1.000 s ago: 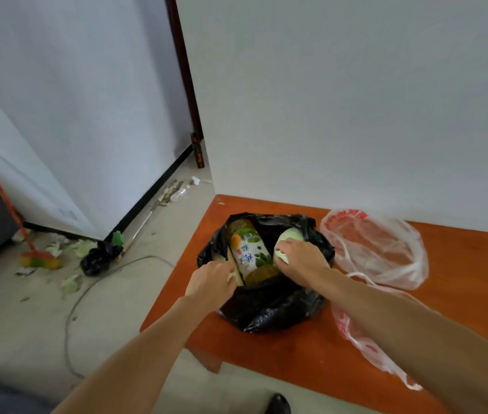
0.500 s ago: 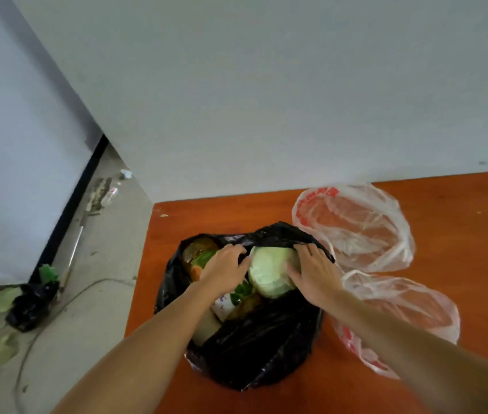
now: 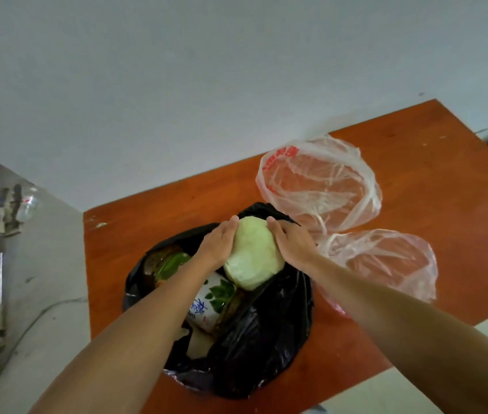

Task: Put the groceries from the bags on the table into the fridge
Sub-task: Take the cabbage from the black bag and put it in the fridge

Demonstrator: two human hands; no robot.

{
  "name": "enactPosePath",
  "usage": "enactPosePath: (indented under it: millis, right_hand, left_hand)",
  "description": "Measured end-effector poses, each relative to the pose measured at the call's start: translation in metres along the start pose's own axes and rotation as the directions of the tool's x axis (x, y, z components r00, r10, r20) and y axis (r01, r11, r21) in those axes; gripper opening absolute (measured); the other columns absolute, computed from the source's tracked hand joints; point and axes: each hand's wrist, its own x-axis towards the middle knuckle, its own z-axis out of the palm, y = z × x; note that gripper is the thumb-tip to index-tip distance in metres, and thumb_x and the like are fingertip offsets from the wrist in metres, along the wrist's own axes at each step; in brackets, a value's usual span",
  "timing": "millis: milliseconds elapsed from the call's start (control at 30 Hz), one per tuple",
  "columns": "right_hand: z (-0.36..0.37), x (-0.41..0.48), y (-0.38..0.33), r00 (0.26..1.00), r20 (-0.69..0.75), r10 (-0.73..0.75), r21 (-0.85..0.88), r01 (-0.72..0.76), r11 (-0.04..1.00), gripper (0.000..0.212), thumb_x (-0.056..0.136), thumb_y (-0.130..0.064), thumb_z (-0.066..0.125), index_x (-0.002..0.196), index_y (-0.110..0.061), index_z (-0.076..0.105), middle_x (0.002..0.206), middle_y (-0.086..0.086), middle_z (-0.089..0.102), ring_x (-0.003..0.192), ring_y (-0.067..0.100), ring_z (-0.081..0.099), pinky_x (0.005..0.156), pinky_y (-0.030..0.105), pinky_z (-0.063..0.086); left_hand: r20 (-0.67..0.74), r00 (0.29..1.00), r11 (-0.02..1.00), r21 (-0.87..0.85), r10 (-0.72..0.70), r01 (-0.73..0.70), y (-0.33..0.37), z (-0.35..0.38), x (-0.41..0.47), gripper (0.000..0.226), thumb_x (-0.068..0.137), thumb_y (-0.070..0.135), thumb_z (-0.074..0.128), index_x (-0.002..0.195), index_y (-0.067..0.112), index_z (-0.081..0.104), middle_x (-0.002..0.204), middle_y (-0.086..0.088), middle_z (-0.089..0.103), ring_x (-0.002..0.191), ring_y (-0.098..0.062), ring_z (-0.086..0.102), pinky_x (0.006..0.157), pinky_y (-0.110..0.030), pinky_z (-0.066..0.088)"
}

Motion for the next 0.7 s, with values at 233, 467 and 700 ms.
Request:
enactPosePath:
  millis: [233,467,700]
  right_hand:
    - [0.018,-0.044,0.018,0.978,0.118,-0.172,-0.112,0.186,0.976,0.12,0.065,-0.089,0.048,0.155,-0.027,-0.002,0.163,-0.005,0.004,0.148,0.018,0.011,0.117,0.043,0.024]
    - [0.012,-0.042,0.02,0.989,0.123,-0.083,-0.067,0.092,0.994,0.137,0.055,-0.074,0.076,0.155,-0.025,-0.005,0.162,-0.004,0.008,0.147,0.019,0.014,0.116,0.04,0.023]
    - [-0.007,-0.051,-0.005,0.976,-0.019,-0.218,-0.009,0.217,0.976,0.131,0.055,-0.083,0.065,0.154,-0.018,0.01,0.158,0.001,0.02,0.145,0.019,0.018,0.118,0.039,0.021]
  left_hand:
    - [-0.054,0.997,0.978,-0.207,-0.049,0.036,-0.01,0.019,-0.005,0.091,0.076,0.085,0.011,0.148,0.033,0.027,0.154,0.002,0.03,0.142,-0.027,0.026,0.116,-0.051,0.02]
    - [-0.105,0.994,0.969,-0.245,-0.032,0.005,0.007,0.033,-0.01,0.083,0.084,0.078,0.017,0.15,0.028,0.027,0.154,0.002,0.031,0.143,-0.024,0.025,0.117,-0.049,0.019]
    - [-0.122,0.992,0.986,-0.16,0.018,-0.037,0.034,0.001,-0.031,0.079,0.085,0.079,0.013,0.138,0.028,0.041,0.144,0.003,0.041,0.137,-0.022,0.034,0.114,-0.051,0.025]
